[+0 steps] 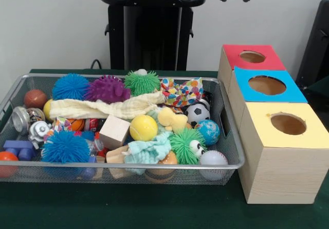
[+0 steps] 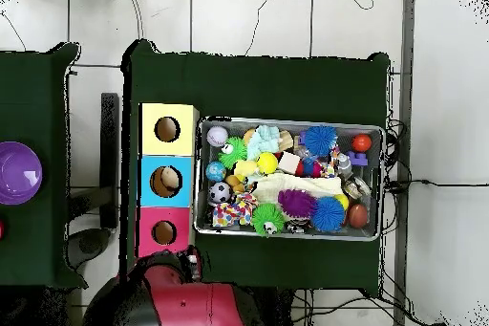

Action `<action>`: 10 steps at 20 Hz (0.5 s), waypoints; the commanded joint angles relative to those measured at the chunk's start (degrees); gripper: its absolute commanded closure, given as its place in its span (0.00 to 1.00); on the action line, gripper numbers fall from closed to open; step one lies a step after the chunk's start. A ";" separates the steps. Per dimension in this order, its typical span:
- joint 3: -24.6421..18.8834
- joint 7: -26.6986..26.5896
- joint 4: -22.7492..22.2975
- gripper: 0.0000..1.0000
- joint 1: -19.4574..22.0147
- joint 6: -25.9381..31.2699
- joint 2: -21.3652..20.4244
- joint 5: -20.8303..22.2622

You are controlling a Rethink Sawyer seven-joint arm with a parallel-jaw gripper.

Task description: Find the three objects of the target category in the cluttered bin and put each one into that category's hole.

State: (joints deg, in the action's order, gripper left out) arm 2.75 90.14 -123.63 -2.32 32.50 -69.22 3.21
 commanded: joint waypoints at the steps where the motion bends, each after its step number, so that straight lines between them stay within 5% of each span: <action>1: 1.51 4.86 3.02 0.00 2.92 3.82 -0.95 3.58; 10: -0.14 -1.72 4.82 0.00 9.22 3.26 -0.52 6.60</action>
State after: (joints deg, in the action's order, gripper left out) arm 3.19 90.14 -122.04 2.45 32.51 -70.67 5.82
